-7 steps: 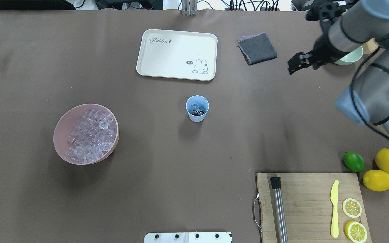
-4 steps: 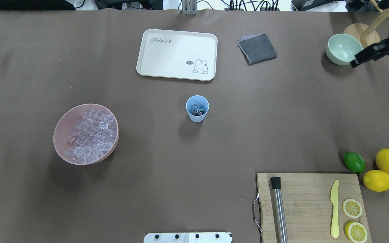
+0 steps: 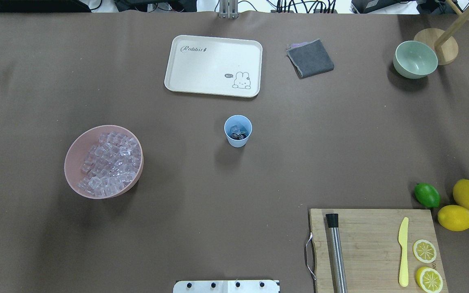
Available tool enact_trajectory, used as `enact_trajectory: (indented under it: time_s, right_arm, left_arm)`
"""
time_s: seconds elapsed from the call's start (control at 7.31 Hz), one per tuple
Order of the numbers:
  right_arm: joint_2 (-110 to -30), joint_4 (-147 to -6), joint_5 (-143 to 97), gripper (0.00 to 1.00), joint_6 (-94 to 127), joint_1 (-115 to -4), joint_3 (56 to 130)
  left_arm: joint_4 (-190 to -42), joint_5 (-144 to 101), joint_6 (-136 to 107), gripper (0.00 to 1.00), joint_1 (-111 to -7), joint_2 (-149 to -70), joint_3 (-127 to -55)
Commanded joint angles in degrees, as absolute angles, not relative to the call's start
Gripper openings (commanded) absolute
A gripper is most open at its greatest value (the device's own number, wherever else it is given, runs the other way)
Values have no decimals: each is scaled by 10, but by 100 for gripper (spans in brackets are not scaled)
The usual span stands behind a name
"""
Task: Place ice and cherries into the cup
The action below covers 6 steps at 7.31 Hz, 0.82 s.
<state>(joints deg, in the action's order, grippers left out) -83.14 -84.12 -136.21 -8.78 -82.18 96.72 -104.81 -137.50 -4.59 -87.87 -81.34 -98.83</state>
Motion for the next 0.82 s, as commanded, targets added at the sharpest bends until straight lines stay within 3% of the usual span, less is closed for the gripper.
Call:
enact_trajectory:
  time_s: [0.0, 0.68]
  right_arm:
    - [-820, -838, -1360, 85, -94, -827, 954]
    - [-818, -838, -1359, 86, -94, -839, 954]
  left_arm:
    - [-1063, -1382, -76, 98, -880, -830, -996]
    - [-1166, -1376, -112, 98, -879, -831, -936]
